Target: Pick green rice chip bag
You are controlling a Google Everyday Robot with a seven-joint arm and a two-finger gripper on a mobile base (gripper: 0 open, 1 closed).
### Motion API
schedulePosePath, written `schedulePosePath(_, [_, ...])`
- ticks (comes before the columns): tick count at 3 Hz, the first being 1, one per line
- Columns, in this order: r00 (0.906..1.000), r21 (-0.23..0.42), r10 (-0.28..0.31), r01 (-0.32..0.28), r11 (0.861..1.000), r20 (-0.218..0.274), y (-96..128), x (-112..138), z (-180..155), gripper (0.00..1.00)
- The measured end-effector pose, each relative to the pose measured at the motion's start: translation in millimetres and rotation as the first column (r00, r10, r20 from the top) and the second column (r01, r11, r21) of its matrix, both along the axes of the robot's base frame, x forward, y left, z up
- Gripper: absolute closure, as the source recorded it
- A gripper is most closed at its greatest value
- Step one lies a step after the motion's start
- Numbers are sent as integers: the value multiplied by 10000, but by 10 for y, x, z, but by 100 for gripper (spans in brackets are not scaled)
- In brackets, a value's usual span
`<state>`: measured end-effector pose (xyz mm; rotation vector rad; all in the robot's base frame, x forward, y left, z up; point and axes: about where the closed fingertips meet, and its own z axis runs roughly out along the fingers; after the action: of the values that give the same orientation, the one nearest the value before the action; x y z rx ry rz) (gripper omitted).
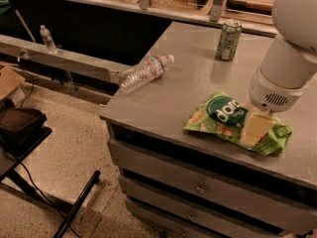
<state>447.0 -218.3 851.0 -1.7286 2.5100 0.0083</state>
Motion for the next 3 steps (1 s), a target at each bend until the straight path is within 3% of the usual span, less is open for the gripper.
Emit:
schedulePosePath(1, [9998,135,-67,69,9999,-169,-11,5,-21,63])
schedulePosePath(2, [9999,607,-102,102,9981,-11,-32,33,151,87])
schedulePosePath(3, [9986,1280,-126,61,9918,505,-68,84,458,100])
